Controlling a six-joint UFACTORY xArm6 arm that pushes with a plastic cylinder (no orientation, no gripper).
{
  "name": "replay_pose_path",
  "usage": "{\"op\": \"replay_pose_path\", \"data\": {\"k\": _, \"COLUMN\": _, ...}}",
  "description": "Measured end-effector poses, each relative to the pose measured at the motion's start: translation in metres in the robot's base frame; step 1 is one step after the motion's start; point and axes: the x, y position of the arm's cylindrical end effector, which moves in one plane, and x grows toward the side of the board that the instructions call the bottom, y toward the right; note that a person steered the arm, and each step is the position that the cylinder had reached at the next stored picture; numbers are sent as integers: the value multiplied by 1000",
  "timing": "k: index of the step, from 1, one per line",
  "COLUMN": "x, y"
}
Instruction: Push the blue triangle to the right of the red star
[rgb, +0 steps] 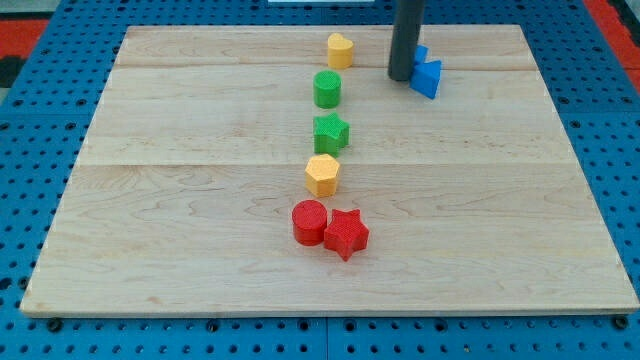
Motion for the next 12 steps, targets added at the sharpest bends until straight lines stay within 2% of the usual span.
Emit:
{"op": "replay_pose_path", "data": {"k": 1, "x": -20, "y": 26}}
{"op": "replay_pose_path", "data": {"k": 2, "x": 13, "y": 53}}
{"op": "replay_pose_path", "data": {"k": 3, "x": 80, "y": 50}}
{"op": "replay_pose_path", "data": {"k": 4, "x": 114, "y": 54}}
{"op": "replay_pose_path", "data": {"k": 5, "x": 69, "y": 96}}
{"op": "replay_pose_path", "data": {"k": 6, "x": 40, "y": 68}}
{"op": "replay_pose_path", "data": {"k": 7, "x": 52, "y": 38}}
{"op": "replay_pose_path", "data": {"k": 8, "x": 100, "y": 22}}
{"op": "replay_pose_path", "data": {"k": 9, "x": 99, "y": 22}}
{"op": "replay_pose_path", "data": {"k": 10, "x": 58, "y": 24}}
{"op": "replay_pose_path", "data": {"k": 11, "x": 58, "y": -13}}
{"op": "replay_pose_path", "data": {"k": 12, "x": 97, "y": -16}}
